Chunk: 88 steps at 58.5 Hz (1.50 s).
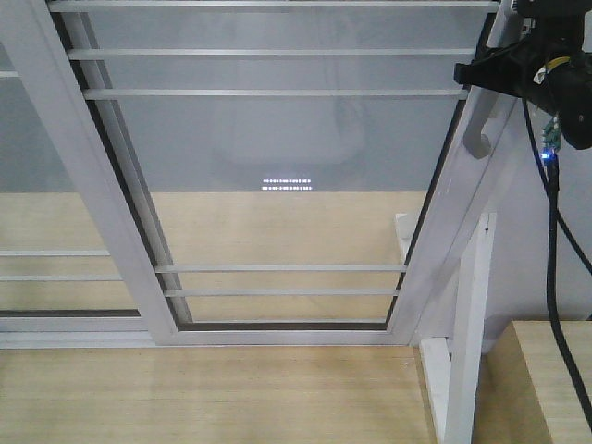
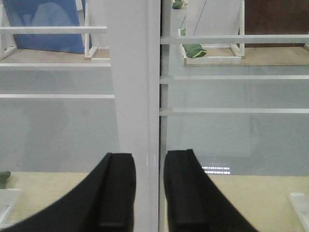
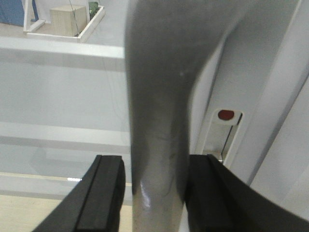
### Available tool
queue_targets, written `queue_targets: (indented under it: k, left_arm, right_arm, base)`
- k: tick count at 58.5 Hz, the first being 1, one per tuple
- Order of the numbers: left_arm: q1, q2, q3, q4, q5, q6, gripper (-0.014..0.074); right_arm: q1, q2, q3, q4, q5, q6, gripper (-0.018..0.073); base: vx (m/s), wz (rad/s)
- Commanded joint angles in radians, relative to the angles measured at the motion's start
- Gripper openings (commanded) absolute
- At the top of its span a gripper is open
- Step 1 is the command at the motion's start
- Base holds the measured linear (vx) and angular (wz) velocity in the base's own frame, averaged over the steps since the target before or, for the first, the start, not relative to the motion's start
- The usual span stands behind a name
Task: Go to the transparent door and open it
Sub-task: 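Close the right gripper around the grey curved door handle, then pull the handle with the right gripper, sliding the door open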
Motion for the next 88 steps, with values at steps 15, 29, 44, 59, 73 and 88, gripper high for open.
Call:
queue_targets:
  k: [15, 29, 44, 59, 73, 88]
  left_arm:
    - [-0.003, -0.002, -0.028, -0.008, -0.087, -0.011, 0.0321]
    - [-0.003, -0.002, -0.028, -0.008, -0.087, -0.011, 0.0321]
    - [-0.003, -0.002, -0.028, -0.008, -0.087, -0.011, 0.0321]
    - [-0.003, -0.002, -0.028, -0.008, -0.083, -0.010, 0.0321]
    - [-0.003, -0.002, -0.028, -0.008, -0.080, -0.010, 0.0321]
    - [-0.003, -0.002, -0.028, -0.008, -0.079, -0.010, 0.0321]
  right_arm:
    - [-0.002, -0.046, -0.037, 0.001, -0.077, -0.010, 0.0288]
    - [0.015, -0.046, -0.037, -0.002, -0.117, -0.010, 0.0285]
    - [0.059, -0.037, -0.037, -0.027, -0.120, -0.010, 0.0285]
    - [0.088, -0.037, -0.037, -0.025, -0.119, -0.004, 0.0285]
    - [0.151, -0.037, -0.037, -0.024, -0.130, -0.006, 0.0285]
    - [0.200, -0.037, -0.037, -0.023, -0.187, -0.006, 0.0285]
  base:
    - [0.00, 0.00]
    - [0.00, 0.00]
    - [0.00, 0.00]
    - [0.00, 0.00]
    - [0.00, 0.00]
    - [0.00, 0.00]
